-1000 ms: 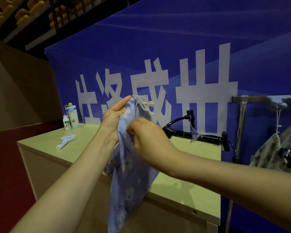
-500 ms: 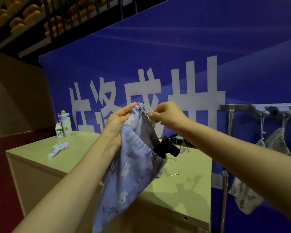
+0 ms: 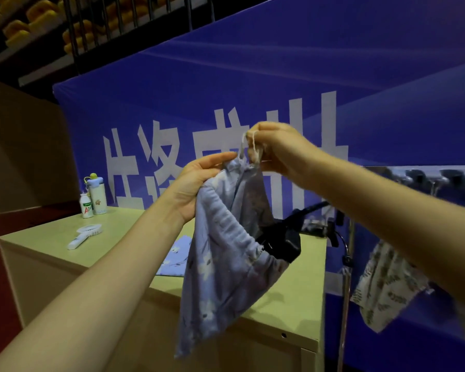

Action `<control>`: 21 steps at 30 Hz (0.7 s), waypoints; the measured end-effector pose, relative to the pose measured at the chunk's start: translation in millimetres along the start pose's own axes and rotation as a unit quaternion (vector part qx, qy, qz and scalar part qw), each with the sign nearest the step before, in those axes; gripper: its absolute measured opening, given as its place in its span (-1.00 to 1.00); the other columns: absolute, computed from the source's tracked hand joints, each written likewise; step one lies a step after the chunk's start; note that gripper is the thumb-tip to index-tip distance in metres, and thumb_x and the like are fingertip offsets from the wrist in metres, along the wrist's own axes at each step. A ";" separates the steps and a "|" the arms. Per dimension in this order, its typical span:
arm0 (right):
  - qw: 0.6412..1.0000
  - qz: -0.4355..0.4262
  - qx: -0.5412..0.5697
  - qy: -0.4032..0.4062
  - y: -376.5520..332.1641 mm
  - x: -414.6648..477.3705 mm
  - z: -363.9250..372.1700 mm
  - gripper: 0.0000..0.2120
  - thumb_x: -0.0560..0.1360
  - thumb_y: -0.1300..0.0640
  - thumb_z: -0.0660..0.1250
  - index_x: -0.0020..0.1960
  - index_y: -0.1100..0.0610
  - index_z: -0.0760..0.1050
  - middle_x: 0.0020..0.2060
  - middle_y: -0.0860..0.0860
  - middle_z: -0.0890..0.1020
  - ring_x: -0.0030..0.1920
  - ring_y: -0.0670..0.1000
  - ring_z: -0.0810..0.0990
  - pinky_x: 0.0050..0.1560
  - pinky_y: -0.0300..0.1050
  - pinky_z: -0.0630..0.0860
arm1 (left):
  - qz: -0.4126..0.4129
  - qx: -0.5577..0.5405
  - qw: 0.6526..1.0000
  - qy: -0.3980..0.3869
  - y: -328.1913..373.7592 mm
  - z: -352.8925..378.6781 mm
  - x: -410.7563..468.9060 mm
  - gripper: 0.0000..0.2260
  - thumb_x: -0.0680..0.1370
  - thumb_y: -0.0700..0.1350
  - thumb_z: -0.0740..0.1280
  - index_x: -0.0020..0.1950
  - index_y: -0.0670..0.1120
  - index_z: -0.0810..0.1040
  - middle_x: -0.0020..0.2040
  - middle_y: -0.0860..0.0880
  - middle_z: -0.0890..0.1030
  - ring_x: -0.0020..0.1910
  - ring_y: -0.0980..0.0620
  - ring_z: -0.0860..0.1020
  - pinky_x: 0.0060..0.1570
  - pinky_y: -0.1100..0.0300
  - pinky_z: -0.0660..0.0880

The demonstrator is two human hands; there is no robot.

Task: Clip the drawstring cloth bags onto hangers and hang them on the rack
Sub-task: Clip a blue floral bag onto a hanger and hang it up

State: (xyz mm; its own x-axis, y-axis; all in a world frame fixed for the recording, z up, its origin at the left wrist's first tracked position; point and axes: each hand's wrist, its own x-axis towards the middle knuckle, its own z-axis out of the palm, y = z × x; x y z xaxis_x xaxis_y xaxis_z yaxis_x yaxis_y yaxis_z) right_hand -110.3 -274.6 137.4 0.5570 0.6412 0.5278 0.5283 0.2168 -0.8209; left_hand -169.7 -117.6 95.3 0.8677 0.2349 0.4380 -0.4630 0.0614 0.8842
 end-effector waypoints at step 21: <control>0.981 0.169 -0.006 0.093 -102.7 -115.6 -162.0 -0.78 0.60 0.23 0.07 -0.17 0.15 0.41 -0.38 0.01 0.64 -0.55 -0.19 0.44 -0.40 -0.36 0.52 | -0.009 -0.113 0.957 -0.267 -28.5 265.6 10.7 -0.73 0.61 -0.24 0.11 -0.27 -0.09 0.42 -0.56 0.06 0.48 -0.57 0.17 0.45 -0.52 0.34 0.41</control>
State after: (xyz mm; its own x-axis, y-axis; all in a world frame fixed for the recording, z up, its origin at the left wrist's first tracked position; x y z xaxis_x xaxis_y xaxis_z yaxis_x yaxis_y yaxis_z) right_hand -125.2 -490.2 196.0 0.8080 0.5297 0.2580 0.3002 0.0066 -0.9539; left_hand -99.2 -374.5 117.8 0.8167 -0.2941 0.4964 -0.4218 0.2828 0.8615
